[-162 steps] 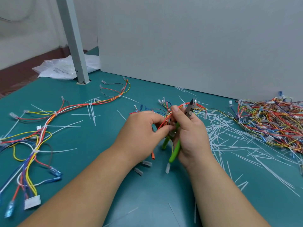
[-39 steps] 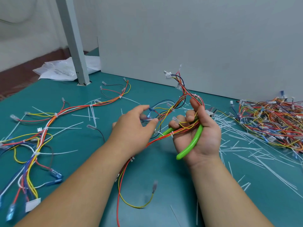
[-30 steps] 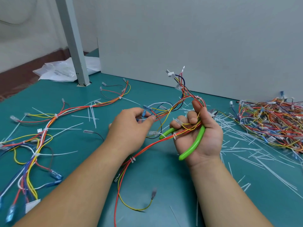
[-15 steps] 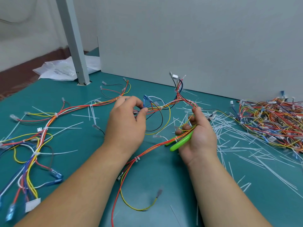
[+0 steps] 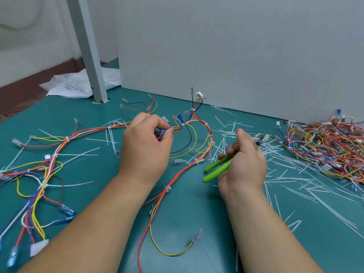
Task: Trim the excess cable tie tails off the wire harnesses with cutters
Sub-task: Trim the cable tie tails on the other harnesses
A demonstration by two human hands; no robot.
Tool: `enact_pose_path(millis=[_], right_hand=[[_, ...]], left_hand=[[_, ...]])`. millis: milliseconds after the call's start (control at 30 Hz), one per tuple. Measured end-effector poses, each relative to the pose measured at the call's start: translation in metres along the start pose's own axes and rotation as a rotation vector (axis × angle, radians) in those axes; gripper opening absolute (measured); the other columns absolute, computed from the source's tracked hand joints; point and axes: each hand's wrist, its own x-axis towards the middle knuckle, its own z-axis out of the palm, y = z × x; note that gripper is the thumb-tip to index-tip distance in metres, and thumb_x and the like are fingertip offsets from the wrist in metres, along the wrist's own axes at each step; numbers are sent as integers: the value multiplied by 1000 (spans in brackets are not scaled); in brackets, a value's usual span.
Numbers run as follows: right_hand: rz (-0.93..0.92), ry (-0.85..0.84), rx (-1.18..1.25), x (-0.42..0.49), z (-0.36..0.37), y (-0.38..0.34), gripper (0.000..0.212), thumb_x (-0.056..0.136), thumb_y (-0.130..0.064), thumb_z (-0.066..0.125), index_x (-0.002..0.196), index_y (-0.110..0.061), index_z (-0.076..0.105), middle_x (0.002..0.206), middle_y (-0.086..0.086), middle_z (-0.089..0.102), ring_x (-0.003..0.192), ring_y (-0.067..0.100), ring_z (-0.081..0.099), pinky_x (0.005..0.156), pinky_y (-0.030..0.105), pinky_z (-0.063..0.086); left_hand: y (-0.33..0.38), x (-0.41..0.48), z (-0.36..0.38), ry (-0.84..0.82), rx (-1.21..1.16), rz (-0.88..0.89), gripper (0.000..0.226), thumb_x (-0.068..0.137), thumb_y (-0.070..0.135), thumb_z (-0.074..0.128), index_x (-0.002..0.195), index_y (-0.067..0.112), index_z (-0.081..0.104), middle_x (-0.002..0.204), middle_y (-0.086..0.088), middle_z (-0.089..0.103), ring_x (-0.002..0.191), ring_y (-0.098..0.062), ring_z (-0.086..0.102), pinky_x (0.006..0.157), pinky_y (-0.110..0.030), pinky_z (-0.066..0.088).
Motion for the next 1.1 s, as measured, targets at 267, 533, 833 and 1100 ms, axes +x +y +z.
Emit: enact_pose_path(millis=[267,533,833,1100], right_hand=[[218,-218,-12,0,-1,1,26,97,-34,70,118,-20,63,84,-3,69,55,10,48,55,29,41],[205,-301,3,-2,-2,2,25,98,-36,69,122,-29,66,95,-5,77,56,6,49,55,25,43],[212,-280,44,-4,1,2,28,96,-42,70,120,-28,66,95,-6,74,57,7,49,52,25,42],[207,-285,57,-4,1,2,22,102,-14,59,118,-28,66,73,-10,56,52,6,47,47,23,43]], left_hand=[[7,-7,3,-69,-32,310,9,84,0,76,83,8,71,90,-2,61,73,-9,54,68,-12,43],[10,-10,4,-147,-47,446,13,83,-6,76,87,6,77,92,-3,68,81,-17,63,74,-28,52],[12,-12,4,-186,-18,452,28,75,-19,71,80,8,78,90,-3,68,79,-25,63,69,-39,52],[12,-14,5,-168,-80,376,11,87,2,77,90,12,77,92,-1,59,76,-13,59,70,-30,51]])
